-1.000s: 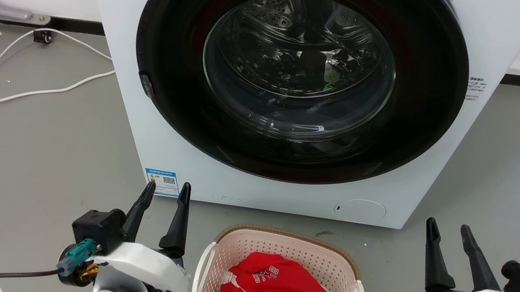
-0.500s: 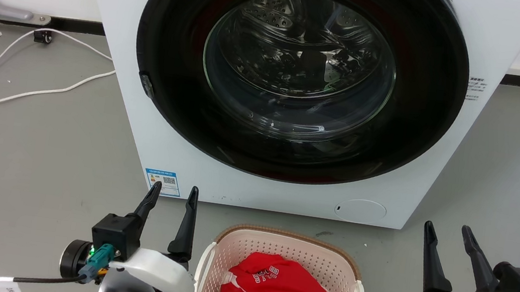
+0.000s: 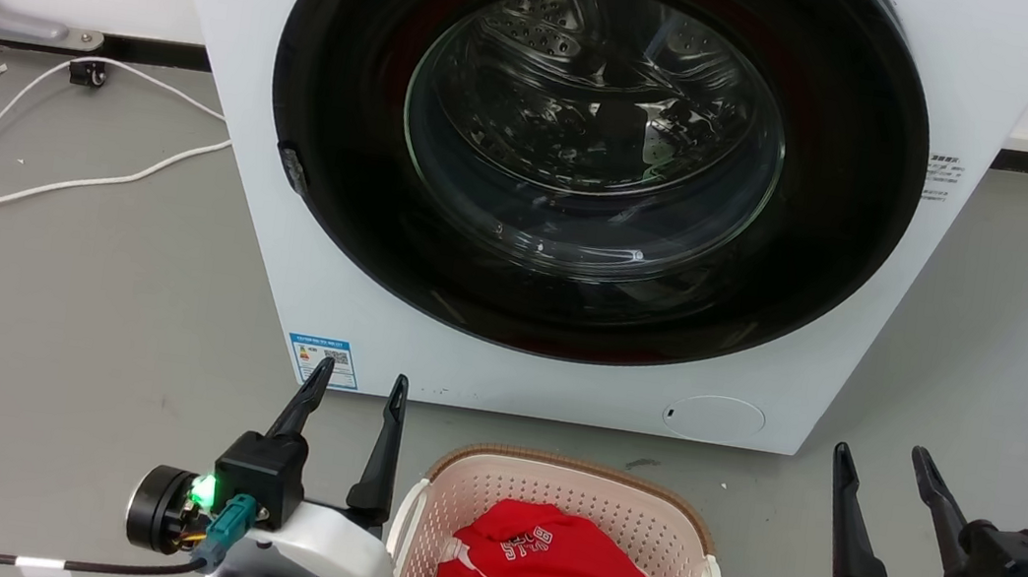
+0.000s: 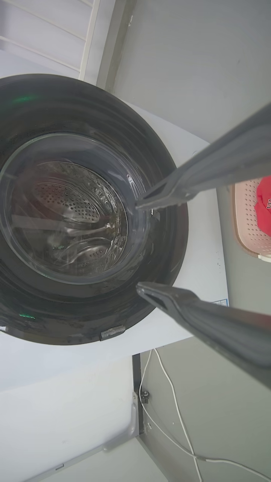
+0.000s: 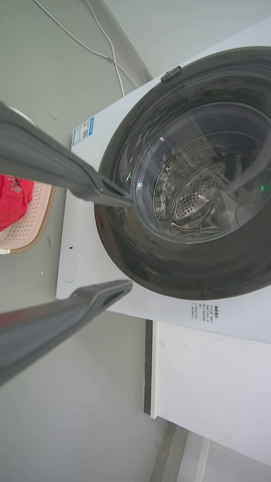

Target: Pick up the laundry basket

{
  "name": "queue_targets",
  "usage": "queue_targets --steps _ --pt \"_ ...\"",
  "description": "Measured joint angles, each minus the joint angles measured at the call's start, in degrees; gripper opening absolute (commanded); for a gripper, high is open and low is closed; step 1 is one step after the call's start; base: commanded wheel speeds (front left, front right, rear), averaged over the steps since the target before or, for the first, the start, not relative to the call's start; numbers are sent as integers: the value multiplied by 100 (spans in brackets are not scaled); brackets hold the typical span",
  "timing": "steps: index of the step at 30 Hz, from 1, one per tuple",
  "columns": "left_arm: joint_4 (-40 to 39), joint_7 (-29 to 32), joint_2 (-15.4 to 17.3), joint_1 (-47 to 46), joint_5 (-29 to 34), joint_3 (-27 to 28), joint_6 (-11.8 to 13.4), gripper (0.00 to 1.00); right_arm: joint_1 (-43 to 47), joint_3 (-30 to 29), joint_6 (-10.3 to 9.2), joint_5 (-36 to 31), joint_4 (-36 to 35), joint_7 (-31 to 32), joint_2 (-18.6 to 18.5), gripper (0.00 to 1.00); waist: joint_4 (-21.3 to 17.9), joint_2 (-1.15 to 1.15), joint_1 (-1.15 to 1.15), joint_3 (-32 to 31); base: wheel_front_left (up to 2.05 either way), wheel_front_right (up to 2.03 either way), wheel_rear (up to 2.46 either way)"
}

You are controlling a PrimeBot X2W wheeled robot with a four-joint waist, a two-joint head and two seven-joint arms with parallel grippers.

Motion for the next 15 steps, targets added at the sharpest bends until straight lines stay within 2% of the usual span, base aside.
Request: queue_targets --steps 15 --pt "62 -131 -9 -3 327 -27 41 100 4 -20 0 -170 30 -49 0 100 4 0 0 24 0 0 0"
